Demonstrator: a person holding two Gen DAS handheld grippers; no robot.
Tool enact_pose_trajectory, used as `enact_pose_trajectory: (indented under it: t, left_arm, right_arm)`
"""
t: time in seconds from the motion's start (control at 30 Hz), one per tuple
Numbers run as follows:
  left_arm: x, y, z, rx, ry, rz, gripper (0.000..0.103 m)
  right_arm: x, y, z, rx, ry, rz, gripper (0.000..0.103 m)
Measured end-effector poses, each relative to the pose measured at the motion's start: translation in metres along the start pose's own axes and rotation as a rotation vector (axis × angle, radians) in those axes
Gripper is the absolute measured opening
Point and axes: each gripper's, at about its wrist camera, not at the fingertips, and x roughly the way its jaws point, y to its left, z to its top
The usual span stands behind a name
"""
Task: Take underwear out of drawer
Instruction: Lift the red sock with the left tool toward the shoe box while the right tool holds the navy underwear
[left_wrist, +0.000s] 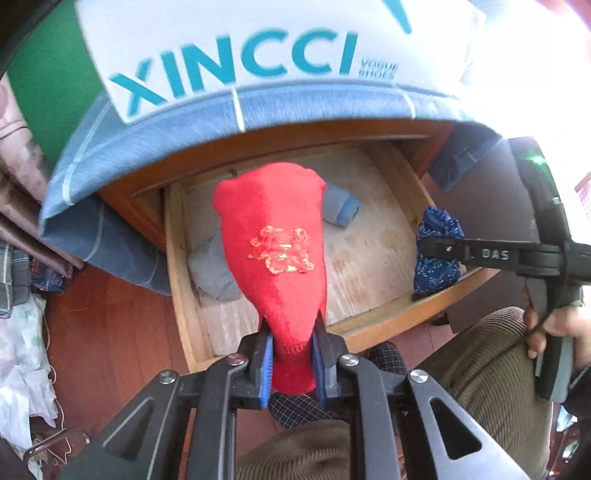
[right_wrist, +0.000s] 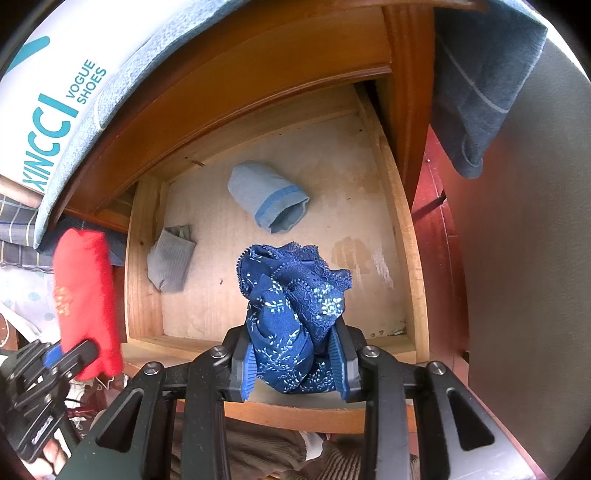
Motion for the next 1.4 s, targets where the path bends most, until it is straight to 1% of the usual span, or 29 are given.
enact_pose_trajectory:
  t: [0.07, 0.23, 0.3, 0.47, 0.57, 0.7, 0.9, 1.0, 1.07, 1.1, 1.23, 1.4]
  left_arm:
    - [-0.010, -0.001, -0.003, -0.009, -0.012, -0.004, 0.017]
    - [-0.048, -0.001, -0.005, -0.006, -0.076, -0.003, 0.017]
    - [-0.065, -0.001, -0.002, -0.004, -0.101, -0.012, 0.017]
    - [-0.114, 0.004, 0.012, -0.008, -0.194, -0.026, 0.017]
    - [-0.149, 0.008, 0.027, -0.009, -0.264, -0.025, 0.017]
    - [-0.186, 0.015, 0.050, -0.011, -0.339, -0.024, 0.017]
    - [-0.223, 0.029, 0.098, -0.032, -0.424, 0.029, 0.017]
    - [-0.228, 0.033, 0.123, -0.030, -0.435, 0.052, 0.017]
    - [-0.225, 0.035, 0.140, -0.029, -0.436, 0.073, 0.017]
    - [-0.222, 0.037, 0.147, -0.036, -0.429, 0.072, 0.017]
    - [-0.204, 0.046, 0.175, -0.067, -0.402, 0.061, 0.017]
    - [-0.169, 0.047, 0.200, -0.062, -0.354, 0.095, 0.017]
  right_arm:
    - [0.000, 0.000, 0.000, 0.000, 0.000, -0.003, 0.030]
    - [0.001, 0.001, 0.000, -0.003, 0.000, -0.010, 0.030]
    - [0.001, 0.001, 0.000, -0.003, 0.000, -0.011, 0.030]
    - [0.000, 0.001, 0.000, -0.002, -0.002, -0.012, 0.030]
    - [0.000, 0.001, 0.000, -0.001, -0.003, -0.011, 0.030]
    - [-0.001, 0.000, -0.001, 0.000, -0.005, -0.007, 0.030]
    - [-0.003, 0.000, -0.002, -0.001, -0.012, -0.008, 0.030]
    - [-0.003, -0.001, -0.002, 0.001, -0.016, -0.005, 0.030]
    - [-0.004, -0.001, -0.002, 0.003, -0.020, -0.003, 0.030]
    - [-0.004, -0.001, -0.002, 0.003, -0.021, -0.004, 0.030]
    - [-0.005, -0.001, -0.002, 0.000, -0.024, -0.004, 0.030]
    - [-0.005, -0.002, -0.002, 0.000, -0.021, 0.004, 0.030]
